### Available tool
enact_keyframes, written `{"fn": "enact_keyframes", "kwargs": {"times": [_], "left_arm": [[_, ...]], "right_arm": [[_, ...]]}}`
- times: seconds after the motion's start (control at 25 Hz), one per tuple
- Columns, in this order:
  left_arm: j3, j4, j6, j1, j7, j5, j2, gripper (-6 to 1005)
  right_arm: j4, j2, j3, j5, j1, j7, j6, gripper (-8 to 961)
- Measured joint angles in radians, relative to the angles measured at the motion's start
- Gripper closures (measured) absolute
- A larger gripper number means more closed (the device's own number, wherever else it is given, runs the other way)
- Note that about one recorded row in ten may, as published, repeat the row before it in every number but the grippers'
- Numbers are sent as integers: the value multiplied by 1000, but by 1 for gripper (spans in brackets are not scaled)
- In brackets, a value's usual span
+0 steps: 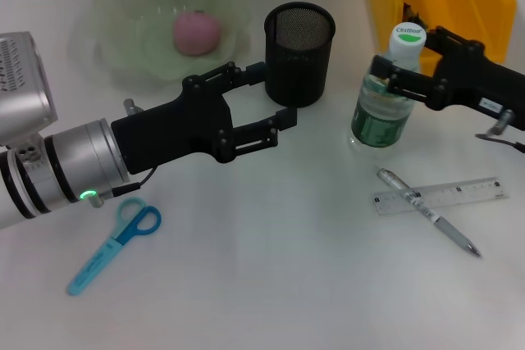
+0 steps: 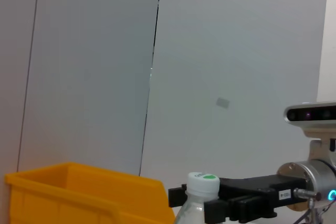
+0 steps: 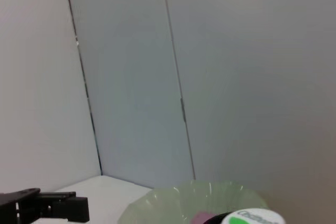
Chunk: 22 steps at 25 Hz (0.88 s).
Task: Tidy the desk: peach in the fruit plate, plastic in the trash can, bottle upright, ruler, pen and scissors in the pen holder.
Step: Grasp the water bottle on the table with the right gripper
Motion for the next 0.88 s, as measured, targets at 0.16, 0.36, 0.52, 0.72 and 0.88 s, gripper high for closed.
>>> {"fn": "enact_keyframes", "kwargs": {"times": [0.16, 0.36, 0.52, 0.72, 0.88], "left_arm": [[-5, 0, 3, 6, 0, 0, 1, 211], [-6, 6, 5, 24, 1, 0, 3, 211], [-8, 23, 6, 41, 1, 0, 4, 211], [-8, 25, 6, 44, 1, -4, 5, 211], [-8, 24, 6, 45, 1, -4, 5, 211]], "right_arm": [[11, 0, -39, 0, 19, -1, 30, 127], [27, 1, -62, 2, 37, -1, 60, 129], [27, 2, -59, 3, 33, -1, 64, 130], [27, 2, -59, 4, 32, -1, 63, 202], [27, 3, -59, 4, 35, -2, 63, 316]]}}
